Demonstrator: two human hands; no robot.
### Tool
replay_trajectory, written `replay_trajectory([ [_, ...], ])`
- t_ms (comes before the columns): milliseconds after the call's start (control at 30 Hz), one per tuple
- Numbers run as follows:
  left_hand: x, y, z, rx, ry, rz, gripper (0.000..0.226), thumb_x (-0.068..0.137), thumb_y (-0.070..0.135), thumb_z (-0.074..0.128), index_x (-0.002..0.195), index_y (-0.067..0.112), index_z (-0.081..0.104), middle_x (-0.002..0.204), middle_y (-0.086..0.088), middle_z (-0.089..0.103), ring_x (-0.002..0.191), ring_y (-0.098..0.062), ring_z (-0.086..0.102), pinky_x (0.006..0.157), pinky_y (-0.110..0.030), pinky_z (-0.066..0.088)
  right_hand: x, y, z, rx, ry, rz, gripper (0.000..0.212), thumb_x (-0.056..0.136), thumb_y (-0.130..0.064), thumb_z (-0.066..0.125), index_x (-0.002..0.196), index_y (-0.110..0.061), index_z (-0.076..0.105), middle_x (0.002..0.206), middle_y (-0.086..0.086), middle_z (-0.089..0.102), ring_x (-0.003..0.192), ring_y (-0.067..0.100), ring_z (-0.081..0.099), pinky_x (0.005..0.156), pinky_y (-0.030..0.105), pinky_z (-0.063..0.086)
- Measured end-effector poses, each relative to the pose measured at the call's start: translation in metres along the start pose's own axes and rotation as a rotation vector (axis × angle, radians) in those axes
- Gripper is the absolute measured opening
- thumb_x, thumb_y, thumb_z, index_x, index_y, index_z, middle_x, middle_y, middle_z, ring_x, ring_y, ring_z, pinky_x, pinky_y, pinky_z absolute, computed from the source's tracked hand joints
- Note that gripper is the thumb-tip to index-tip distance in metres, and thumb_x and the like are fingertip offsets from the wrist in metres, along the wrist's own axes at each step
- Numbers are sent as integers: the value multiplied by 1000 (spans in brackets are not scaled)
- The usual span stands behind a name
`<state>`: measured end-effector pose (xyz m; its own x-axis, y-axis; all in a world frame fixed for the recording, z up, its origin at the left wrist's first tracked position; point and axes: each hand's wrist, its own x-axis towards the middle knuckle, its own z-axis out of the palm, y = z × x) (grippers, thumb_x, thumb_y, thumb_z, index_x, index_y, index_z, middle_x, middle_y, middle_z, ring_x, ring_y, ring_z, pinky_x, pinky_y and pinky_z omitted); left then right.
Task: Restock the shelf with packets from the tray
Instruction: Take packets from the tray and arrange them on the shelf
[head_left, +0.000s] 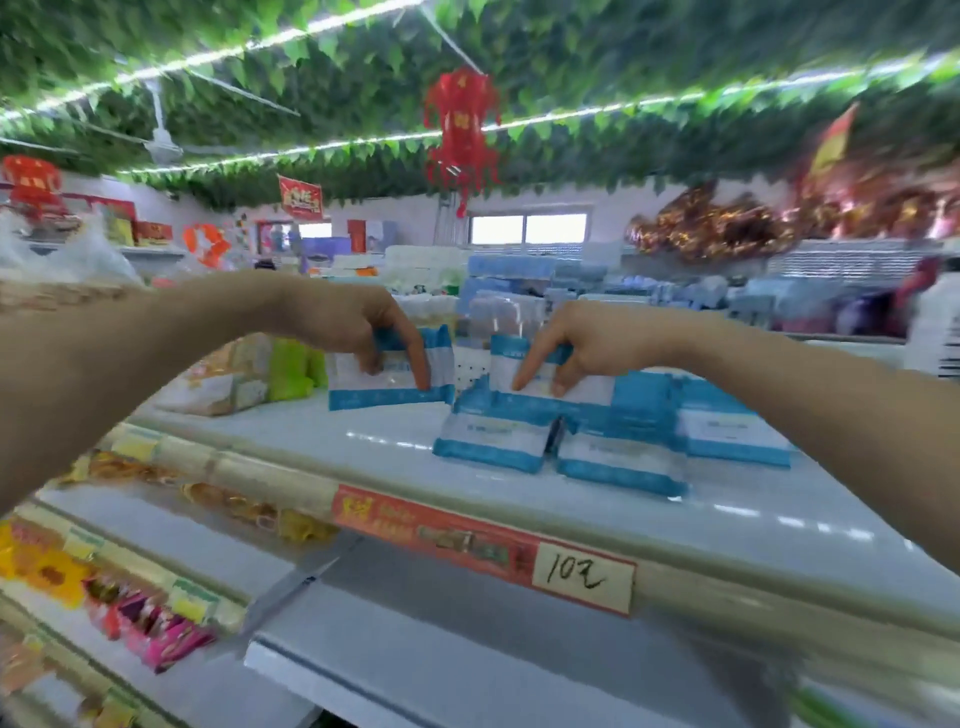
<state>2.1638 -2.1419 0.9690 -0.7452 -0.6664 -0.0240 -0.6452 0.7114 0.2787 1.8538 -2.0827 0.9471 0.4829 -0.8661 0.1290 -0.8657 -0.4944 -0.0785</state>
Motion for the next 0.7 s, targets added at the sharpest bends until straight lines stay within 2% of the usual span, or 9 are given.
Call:
replay_trajectory([
  [67,35,26,5,16,-7,71,52,91,-9,66,107,39,81,106,26,74,92,-2,70,77,-18,53,-36,30,-7,-4,-1,93,38,85,-23,83,112,-48,76,117,-2,69,99,18,62,95,42,50],
  [133,65,53,10,5,-7,148,51,91,-8,68,111,36,81,101,22,76,86,-4,72,72,-20,54,-72,58,-13,-12,4,180,38,86,-24,83,113,-50,75,120,0,69,106,21,63,101,48,49],
  [233,103,94,20,-8,-35,245,46,91,-2,72,117,35,78,102,19,78,85,-8,75,71,-21,57,-123,92,-21,8,22,296,38,86,-23,83,112,-50,76,122,-12,69,107,12,63,104,38,48],
  [367,140,142,32,28,-62,308,42,92,6,74,118,39,76,100,33,73,83,4,71,71,-14,53,-174,127,-28,48,44,383,37,86,-22,84,108,-51,77,117,-18,68,103,10,62,94,28,49],
  [467,160,165,41,38,-91,333,41,93,11,75,119,42,76,114,23,75,94,-5,73,78,-22,58,-191,151,-24,44,40,409,37,85,-24,84,106,-53,77,114,-17,69,98,11,62,95,35,52],
  [533,171,173,47,45,-109,330,40,94,12,74,119,42,76,113,19,75,95,-9,75,77,-26,59,-192,161,-16,54,28,403,37,85,-22,84,105,-52,77,116,-17,69,99,13,63,94,35,53],
  [600,178,177,52,38,-130,315,39,95,11,73,120,41,76,109,22,76,92,-8,75,74,-24,58,-186,167,-8,56,10,382,36,86,-19,83,107,-47,79,115,-23,67,98,8,62,86,26,51],
  [667,182,179,56,39,-144,306,39,95,9,72,120,39,76,107,27,74,92,-4,74,74,-21,58,-175,170,1,52,1,354,35,86,-16,83,108,-42,80,108,-27,64,90,0,59,75,14,43],
  [700,183,179,57,39,-142,302,40,94,8,72,120,38,76,106,28,74,92,-2,73,73,-20,57,-168,171,6,58,-4,337,35,85,-15,83,108,-41,80,105,-26,64,88,0,58,72,12,40],
])
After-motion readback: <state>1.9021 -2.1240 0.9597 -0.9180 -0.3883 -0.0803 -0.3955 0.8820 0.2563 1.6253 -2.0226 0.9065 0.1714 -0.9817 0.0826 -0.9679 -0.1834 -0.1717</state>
